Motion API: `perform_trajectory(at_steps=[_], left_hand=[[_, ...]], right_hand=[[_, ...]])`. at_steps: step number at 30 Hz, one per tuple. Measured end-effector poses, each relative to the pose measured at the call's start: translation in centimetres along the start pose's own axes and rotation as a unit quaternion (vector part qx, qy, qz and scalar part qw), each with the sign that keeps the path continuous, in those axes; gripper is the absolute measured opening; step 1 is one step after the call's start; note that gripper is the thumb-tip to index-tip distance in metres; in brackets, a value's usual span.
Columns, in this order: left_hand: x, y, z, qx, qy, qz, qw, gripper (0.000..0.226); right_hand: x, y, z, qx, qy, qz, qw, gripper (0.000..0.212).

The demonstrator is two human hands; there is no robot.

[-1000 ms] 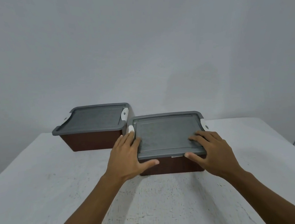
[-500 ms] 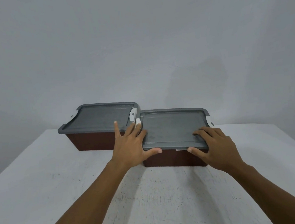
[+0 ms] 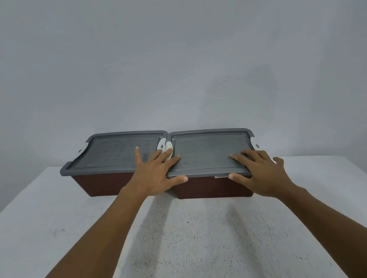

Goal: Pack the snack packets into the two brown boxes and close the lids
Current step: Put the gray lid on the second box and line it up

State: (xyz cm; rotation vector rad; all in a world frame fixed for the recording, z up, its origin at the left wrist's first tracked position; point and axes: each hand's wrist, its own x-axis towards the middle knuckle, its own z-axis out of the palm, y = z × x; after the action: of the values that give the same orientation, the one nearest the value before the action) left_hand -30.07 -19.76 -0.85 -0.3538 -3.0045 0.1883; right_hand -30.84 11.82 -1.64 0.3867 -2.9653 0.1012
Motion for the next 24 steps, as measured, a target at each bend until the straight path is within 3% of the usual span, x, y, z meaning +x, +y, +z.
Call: perform_trajectory(at_steps=[19, 24], left_hand=[[2.4, -1.3, 0.7, -0.079, 0.031, 0.0, 0.996, 0.097], [2.2, -0.9, 0.8, -0.047, 0.054, 0.004, 0.997, 0.102]], right_hand=[[2.7, 0.8, 0.7, 0.013, 0.024, -0.009, 1.0, 0.09], [2.7, 0.7, 0.9, 0.019, 0.023, 0.009, 1.0, 0.089]])
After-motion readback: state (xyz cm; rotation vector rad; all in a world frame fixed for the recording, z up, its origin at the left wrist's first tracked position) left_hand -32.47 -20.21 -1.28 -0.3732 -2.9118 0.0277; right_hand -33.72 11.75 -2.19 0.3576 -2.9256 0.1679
